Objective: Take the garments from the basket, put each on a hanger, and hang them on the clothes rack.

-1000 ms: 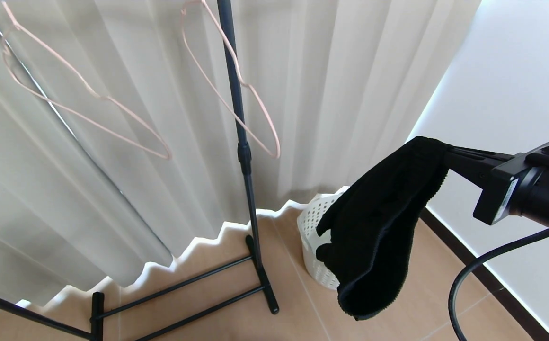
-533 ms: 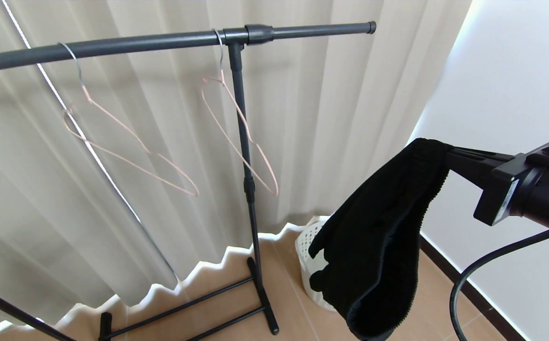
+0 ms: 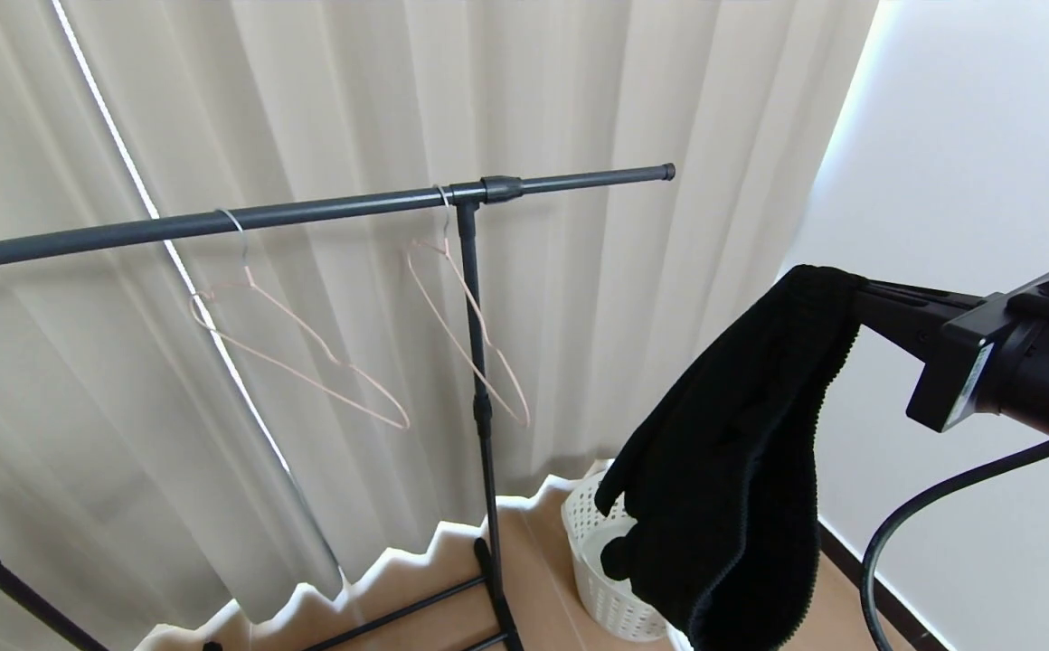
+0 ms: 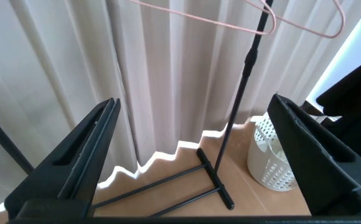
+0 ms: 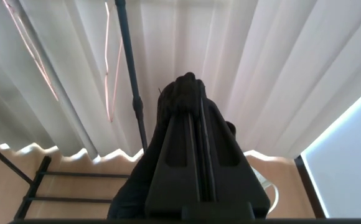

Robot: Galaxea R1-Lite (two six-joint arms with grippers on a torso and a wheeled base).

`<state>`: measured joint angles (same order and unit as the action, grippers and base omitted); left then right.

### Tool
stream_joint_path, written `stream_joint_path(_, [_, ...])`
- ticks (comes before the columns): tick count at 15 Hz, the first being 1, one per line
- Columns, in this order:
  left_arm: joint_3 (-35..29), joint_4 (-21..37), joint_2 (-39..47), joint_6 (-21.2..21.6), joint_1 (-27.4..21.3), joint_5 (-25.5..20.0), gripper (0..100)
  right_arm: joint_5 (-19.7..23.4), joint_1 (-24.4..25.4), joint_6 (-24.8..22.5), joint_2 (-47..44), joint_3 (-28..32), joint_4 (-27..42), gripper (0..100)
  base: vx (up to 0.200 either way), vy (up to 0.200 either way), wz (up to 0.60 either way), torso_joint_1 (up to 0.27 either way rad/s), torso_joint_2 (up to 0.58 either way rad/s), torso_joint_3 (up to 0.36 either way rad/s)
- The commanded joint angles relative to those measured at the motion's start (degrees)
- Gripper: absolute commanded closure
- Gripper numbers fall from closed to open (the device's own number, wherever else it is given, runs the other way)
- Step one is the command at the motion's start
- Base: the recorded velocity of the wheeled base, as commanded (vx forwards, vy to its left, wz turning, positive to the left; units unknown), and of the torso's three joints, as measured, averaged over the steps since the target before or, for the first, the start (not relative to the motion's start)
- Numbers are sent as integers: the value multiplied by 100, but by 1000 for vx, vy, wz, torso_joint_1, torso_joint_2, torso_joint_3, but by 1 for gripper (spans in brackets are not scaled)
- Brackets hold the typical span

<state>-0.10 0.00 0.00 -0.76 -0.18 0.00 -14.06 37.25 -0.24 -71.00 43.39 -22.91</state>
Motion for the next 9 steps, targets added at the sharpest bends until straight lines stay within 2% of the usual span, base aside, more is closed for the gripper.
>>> stream_joint_path(1, [1,0,0,-4,-8,0,0,-1,1,-2,-19,-14,-3,100,0,0,0,178,-383,-71])
stream_joint_path(9, [1,0,0,-4,1,9,0,-1,1,-11,-19,-14,-3,100,0,0,0,173,-361,-178])
